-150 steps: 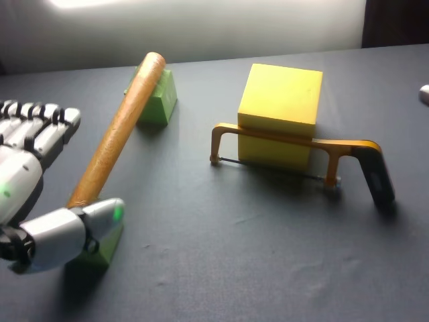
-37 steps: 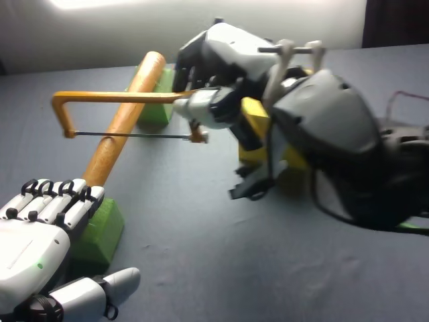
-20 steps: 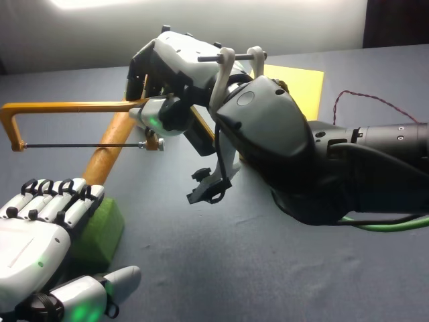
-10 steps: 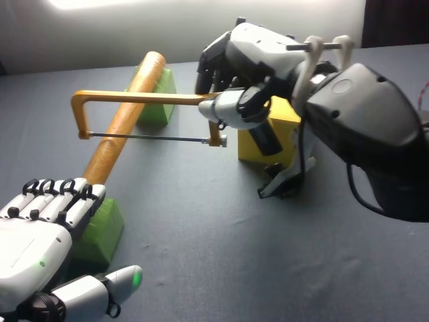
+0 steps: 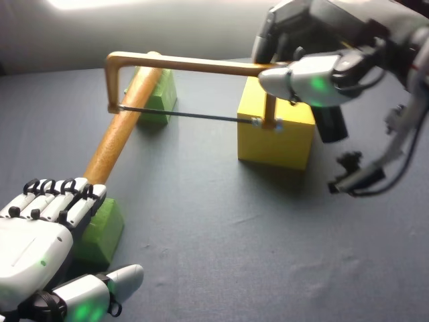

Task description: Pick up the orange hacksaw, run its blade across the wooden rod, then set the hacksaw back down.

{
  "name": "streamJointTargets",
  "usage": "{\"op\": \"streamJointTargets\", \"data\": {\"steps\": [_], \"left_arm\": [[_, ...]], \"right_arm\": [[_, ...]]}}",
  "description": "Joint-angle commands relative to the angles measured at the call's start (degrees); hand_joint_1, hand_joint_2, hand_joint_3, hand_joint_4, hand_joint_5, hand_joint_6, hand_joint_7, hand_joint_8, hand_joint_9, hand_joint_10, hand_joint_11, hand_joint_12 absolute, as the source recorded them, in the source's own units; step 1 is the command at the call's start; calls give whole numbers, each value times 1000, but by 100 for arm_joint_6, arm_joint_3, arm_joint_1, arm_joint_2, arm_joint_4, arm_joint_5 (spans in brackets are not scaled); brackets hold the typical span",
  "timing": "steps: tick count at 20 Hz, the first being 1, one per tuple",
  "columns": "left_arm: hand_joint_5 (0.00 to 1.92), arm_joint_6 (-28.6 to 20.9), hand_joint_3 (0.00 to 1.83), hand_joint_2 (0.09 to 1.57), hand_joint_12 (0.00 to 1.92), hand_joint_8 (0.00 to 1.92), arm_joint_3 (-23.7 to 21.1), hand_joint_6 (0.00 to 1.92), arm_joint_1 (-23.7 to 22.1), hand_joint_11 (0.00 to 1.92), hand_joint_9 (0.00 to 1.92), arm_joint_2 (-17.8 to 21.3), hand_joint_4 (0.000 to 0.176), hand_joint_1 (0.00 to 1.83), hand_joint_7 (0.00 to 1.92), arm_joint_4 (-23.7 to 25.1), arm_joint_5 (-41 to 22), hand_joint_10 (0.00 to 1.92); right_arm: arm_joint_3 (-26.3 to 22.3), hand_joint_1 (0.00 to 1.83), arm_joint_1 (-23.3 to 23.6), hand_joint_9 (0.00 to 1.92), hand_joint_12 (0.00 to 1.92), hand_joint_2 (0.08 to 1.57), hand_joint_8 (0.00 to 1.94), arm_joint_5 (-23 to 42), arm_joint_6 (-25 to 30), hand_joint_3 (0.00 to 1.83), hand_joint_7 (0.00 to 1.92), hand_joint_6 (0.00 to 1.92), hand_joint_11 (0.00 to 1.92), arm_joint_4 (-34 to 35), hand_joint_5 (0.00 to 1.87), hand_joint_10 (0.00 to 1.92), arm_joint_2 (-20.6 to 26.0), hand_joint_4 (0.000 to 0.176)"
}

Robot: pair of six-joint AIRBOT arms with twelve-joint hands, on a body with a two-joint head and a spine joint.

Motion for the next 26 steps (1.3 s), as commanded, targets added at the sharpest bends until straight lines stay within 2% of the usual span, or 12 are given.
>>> {"op": "streamJointTargets", "data": {"steps": [1, 8, 11, 14, 18, 20, 21, 22, 23, 24, 25, 26], "left_arm": [[2, -2, 1, 1186, 0, 6, -9, 1, -47, 0, 0, -12, 0, 0, 15, 211, -361, 0], [0, -2, 0, 1183, 0, 0, -36, 0, -137, 0, 0, 72, 0, 0, 0, 210, -361, 0], [0, -1, 0, 1181, 0, 1, -75, 0, -190, 0, 0, 191, 0, 0, 3, 210, -360, 0], [0, -1, 0, 1178, 0, 2, -107, 0, -249, 0, 0, 325, 0, 0, 5, 209, -360, 0], [1, 3, 1, 1184, 0, 7, -101, 0, -482, 0, 1, 499, 0, 0, 20, 208, -108, 0], [6, 29, 0, 1180, 0, 6, -99, 2, -590, 0, 0, 540, 0, 0, 20, 208, -23, 0], [3, 29, 0, 1179, 0, 5, -100, 1, -644, 0, 0, 565, 0, 0, 20, 208, 20, 0], [12, 29, 0, 1181, 1, 10, -103, 4, -676, 1, 9, 582, 0, 0, 32, 209, 54, 4], [2, 29, 0, 1182, 0, 3, -108, 0, -711, 0, 1, 603, 0, 0, 18, 209, 102, 0], [0, 39, 0, 1183, 0, 0, -112, 0, -746, 0, 0, 621, 0, 0, 4, 209, 133, 0], [0, 53, 0, 1183, 0, 1, -118, 0, -791, 0, 0, 646, 0, 0, 4, 210, 174, 0], [7, 66, 1, 1184, 0, 9, -121, 3, -826, 0, 11, 674, 0, 0, 24, 210, 225, 4]], "right_arm": [[-104, 1198, -74, 1120, 1191, 1172, 1049, 205, 138, 1, 976, 1258, 649, -303, 783, 362, 84, 0], [-537, 1210, -1075, 1137, 1215, 1160, 1018, 775, 593, 0, 1011, 1221, 683, -303, 795, 416, 329, 0], [-525, 1205, -1480, 1123, 1173, 1167, 1029, 1103, 706, 1, 998, 1245, 678, -302, 781, 404, 156, 0], [-469, 1203, -1785, 1100, 1171, 1176, 1026, 1132, 732, 0, 992, 1293, 658, -302, 752, 385, 45, 0], [-237, 1203, -2096, 1123, 1182, 1169, 1033, 1192, 1059, 1, 990, 1256, 675, -301, 778, 380, -162, 0], [-144, 1178, -2197, 1051, 1225, 1205, 1141, 1235, 1113, 4, 911, 1355, 590, -302, 722, 377, -250, 0], [-105, 1150, -2220, 925, 1289, 1238, 1247, 1235, 1146, 9, 830, 1434, 471, -302, 676, 459, -279, 0], [-76, 1098, -2231, 723, 1329, 1306, 1424, 1238, 1168, 11, 720, 1588, 318, -302, 553, 629, -300, 0], [-57, 883, -2245, 507, 1315, 1380, 1257, 1247, 1194, 9, 443, 1688, 189, -302, 499, 852, -316, 0], [-40, 734, -2267, 312, 1366, 1363, 1346, 1266, 1198, 0, 233, 1518, 117, -303, 191, 1105, -331, 0], [-16, 627, -2305, 179, 1459, 1392, 1457, 1293, 1198, 0, 84, 1581, 62, -306, 49, 1290, -348, 0], [-3, 487, -2332, 48, 1530, 1413, 1456, 1306, 1198, 4, 16, 1627, 12, -313, 9, 1416, -352, 0]]}}
